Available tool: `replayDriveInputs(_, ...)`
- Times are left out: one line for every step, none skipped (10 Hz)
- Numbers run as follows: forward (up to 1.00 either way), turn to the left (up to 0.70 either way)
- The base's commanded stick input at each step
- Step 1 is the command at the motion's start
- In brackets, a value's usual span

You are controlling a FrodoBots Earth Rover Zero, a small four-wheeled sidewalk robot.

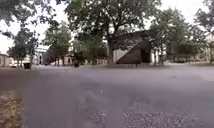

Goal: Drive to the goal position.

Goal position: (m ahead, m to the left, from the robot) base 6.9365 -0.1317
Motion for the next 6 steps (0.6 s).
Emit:
replayDriveInputs(0.7,0.04)
replayDriveInputs(0.7,0.04)
replayDriveInputs(0.7,0.04)
replayDriveInputs(0.7,0.04)
replayDriveInputs(0.7,0.04)
replayDriveInputs(0.7,0.04)
